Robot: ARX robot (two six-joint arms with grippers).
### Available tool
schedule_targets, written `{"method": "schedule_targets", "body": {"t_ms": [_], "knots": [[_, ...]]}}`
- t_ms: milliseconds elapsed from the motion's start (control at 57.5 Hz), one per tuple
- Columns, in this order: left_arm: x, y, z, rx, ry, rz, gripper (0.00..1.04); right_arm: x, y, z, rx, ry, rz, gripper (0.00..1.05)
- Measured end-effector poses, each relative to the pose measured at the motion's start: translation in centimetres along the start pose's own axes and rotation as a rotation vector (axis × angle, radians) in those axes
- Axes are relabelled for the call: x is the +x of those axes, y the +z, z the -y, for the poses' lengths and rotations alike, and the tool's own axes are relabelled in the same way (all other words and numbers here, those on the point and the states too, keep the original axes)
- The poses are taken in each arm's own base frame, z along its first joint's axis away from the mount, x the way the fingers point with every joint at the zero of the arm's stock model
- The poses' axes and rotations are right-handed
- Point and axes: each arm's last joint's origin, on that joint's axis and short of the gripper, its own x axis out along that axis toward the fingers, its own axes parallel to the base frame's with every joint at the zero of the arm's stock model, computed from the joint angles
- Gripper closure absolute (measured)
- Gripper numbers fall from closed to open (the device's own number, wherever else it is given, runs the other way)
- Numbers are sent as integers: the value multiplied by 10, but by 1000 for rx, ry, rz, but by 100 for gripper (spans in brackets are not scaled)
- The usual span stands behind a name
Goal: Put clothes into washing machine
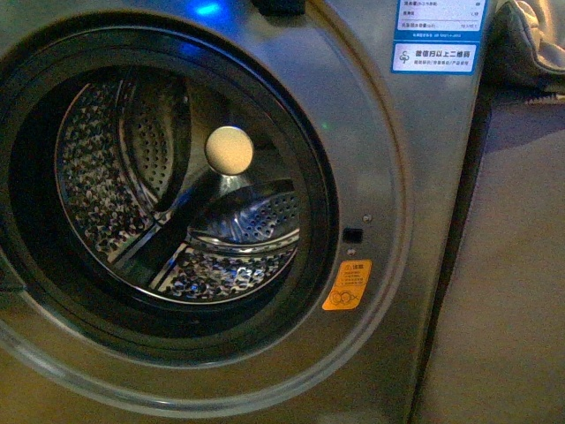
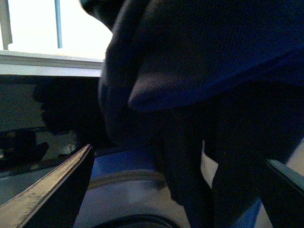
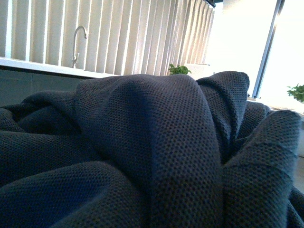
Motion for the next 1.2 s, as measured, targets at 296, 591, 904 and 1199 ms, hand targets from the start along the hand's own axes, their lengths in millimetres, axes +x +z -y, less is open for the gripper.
{"method": "schedule_targets", "body": {"t_ms": [296, 591, 904, 1199], "knots": [[44, -4, 9, -63, -228, 23, 7, 0, 0, 0, 0, 0, 0, 82], [51, 8, 33, -148, -401, 100, 7, 0, 0, 0, 1, 0, 0, 82], [59, -3, 47, -179, -331, 38, 7, 0, 0, 0, 0, 0, 0, 82], [81, -2, 59, -11, -63, 143, 7, 0, 0, 0, 1, -2, 0, 82]]}}
